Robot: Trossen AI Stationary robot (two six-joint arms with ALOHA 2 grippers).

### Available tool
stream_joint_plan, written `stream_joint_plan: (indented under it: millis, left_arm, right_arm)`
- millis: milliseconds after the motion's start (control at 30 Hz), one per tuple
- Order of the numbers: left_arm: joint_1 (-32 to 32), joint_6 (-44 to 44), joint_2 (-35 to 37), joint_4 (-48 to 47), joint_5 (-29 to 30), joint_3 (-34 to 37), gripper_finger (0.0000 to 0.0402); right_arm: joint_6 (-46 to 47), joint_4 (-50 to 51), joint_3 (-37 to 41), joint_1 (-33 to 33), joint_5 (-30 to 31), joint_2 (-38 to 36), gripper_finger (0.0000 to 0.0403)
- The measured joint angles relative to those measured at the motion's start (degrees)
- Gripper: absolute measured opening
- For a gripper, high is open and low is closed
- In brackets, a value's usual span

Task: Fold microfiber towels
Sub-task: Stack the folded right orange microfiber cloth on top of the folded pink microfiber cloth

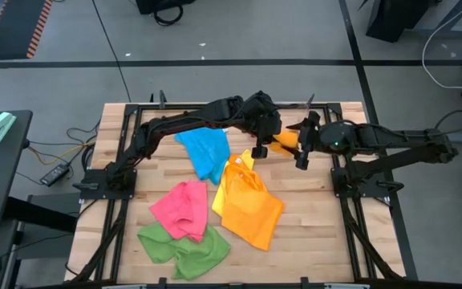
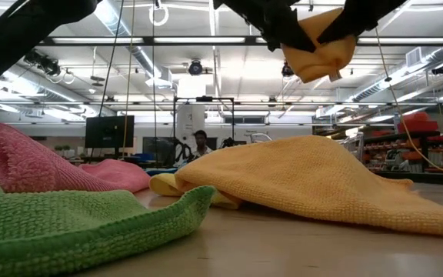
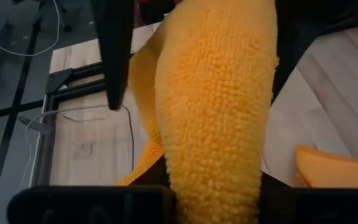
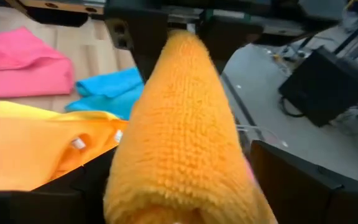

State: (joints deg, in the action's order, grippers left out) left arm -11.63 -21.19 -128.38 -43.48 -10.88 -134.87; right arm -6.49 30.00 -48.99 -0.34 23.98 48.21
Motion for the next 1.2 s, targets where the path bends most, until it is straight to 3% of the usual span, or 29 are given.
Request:
stream_joint_plan:
  millis: [167,433,800,967,1200]
  left_arm:
    - [0.26,-0.41,0.0,-2.4,0.03,-0.08,0.0049]
    - [0.26,-0.23,0.19,-4.64,0.05,-0.08,0.0061]
    - [0.65,2.6,0.68,-3.43,0.05,-0.11,0.0059]
    - [1.42,1.02,0.68,-6.41,0.03,-0.13,0.0091]
    - [1.98,1.4,5.57,-14.05,0.11,-0.26,0.017]
  right_arm:
    - [0.95,0.04,0.0,-0.02,-2.19,0.0,0.0308]
    - [1.59,0.53,0.02,-0.02,-5.46,0.0,0.0246]
    - [1.41,0.75,0.02,-0.02,-7.22,0.35,0.0109]
    - [1.37,1.98,0.02,-0.02,-8.04,0.36,0.0039]
    - [1.53,3.56,0.02,-1.31,-8.39,0.48,0.0022]
